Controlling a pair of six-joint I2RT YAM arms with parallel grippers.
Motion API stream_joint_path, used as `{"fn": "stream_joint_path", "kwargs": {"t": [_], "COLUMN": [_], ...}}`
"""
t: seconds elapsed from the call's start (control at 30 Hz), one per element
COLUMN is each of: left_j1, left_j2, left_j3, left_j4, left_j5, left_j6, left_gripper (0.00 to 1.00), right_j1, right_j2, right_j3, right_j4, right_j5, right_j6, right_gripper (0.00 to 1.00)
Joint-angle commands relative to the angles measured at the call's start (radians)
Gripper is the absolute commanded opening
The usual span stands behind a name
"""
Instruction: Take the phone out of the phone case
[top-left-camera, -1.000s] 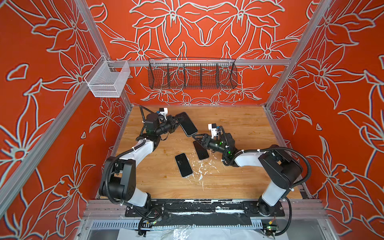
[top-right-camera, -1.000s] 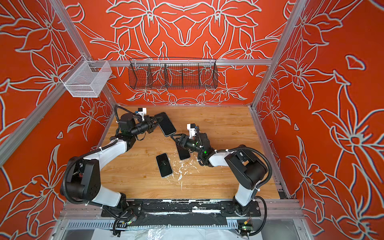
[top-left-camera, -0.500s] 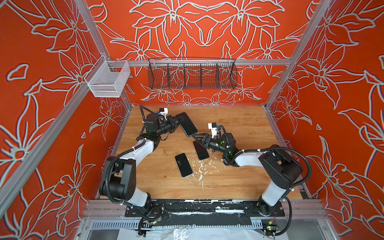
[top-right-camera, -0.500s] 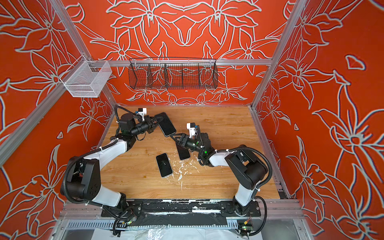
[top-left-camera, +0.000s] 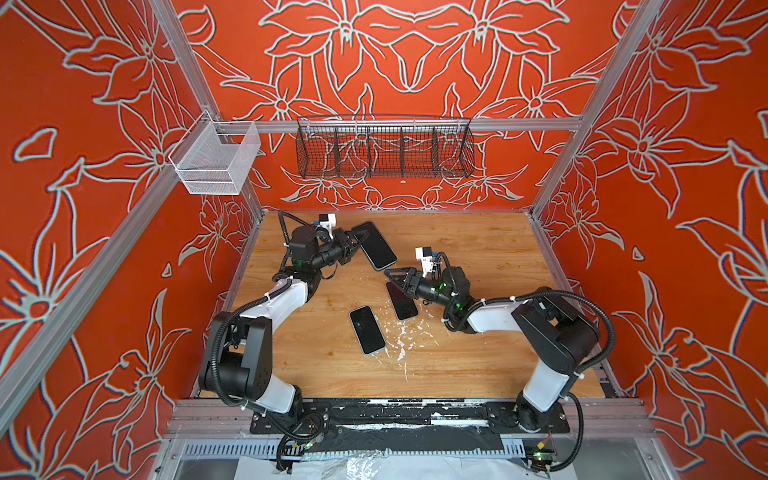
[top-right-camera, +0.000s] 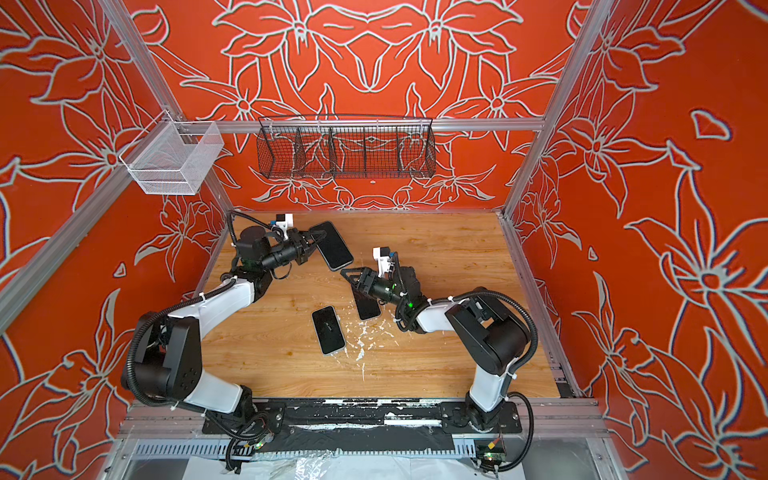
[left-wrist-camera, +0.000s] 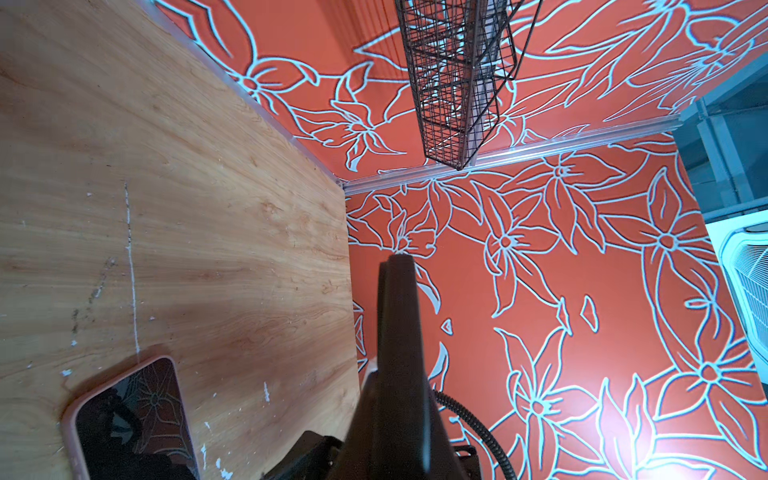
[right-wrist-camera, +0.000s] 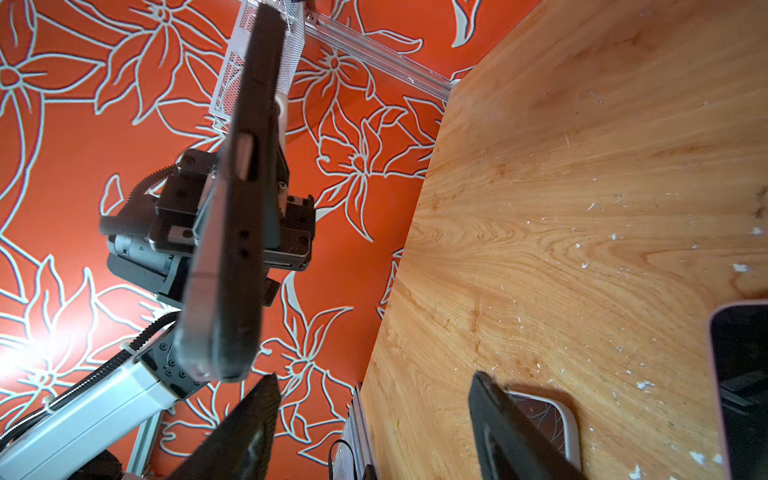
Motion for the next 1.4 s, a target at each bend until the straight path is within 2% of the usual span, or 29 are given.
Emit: {"fn": "stream_joint_path", "kwargs": {"t": [0.0, 0.2, 0.5, 0.9, 1.37], "left_j1": [0.002, 0.004, 0.004, -0.003, -0.027], "left_j2": [0.005, 0.008, -0.014, -0.008, -0.04], "left_j3": [0.002, 0.004, -0.034, -0.091, -0.118], "left_j4": [0.099, 0.098, 0.136, 0.244, 0.247], "left_j5": [0.033, 0.035, -0.015, -0.049, -0.057], "left_j6": [-0.033, -0.029, -0.055, -0.135, -0.153], "left_gripper": [0.0, 0.0, 0.0, 0.0, 0.0], "right_j1": [-0.006, -0.008, -0.007, -0.001, -0.002], "right_j2": [0.02, 0.012, 0.005, 0.0, 0.028], "right_j3": [0.028, 0.012, -0.086, -0.078, -0.037], "right_j4": [0.051, 0.077, 0.293, 0.297, 0.297], "right_j5": [0.002, -0.019, -0.005, -0.009, -0.011], "right_j6": [0.028, 0.036, 0.176, 0.177, 0.178], "right_gripper": [0.73, 0.73, 0.73, 0.72, 0.71]}}
